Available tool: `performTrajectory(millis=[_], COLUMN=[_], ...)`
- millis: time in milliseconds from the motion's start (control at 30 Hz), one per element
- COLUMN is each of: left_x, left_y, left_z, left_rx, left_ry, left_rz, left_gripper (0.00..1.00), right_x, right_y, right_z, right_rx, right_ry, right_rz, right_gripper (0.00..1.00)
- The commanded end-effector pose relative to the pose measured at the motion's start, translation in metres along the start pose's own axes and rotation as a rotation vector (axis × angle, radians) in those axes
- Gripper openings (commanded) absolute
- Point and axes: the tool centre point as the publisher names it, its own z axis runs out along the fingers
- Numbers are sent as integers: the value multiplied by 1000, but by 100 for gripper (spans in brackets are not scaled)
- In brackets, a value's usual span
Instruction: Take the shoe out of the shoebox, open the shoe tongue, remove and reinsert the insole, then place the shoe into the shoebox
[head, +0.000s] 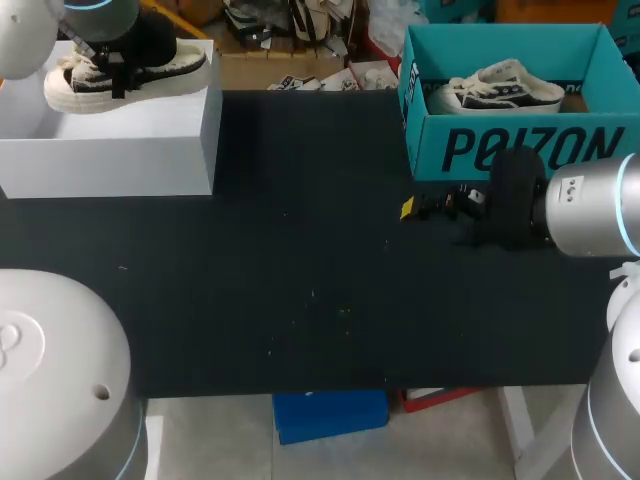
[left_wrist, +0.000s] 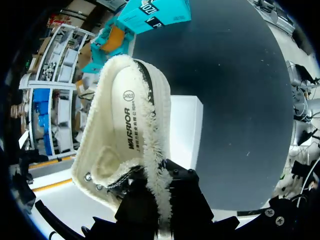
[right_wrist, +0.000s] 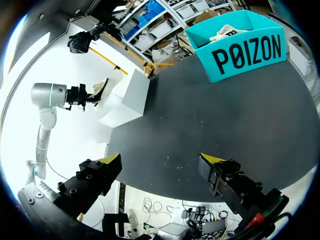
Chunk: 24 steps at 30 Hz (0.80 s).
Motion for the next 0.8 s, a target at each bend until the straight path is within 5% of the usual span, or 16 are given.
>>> performTrajectory(millis=[33, 800], left_x=[-3, 3], left_y=[4, 52], left_z=[14, 48], left_rx=[20, 29], left_ry=[2, 45], left_rz=[18, 98], left_gripper=[0, 0], right_x=[1, 1], right_y=[0, 0], right_z=[0, 0], right_rx=[0, 0], right_ry=[-2, -2], right_rz=[0, 0], right_gripper=[100, 100])
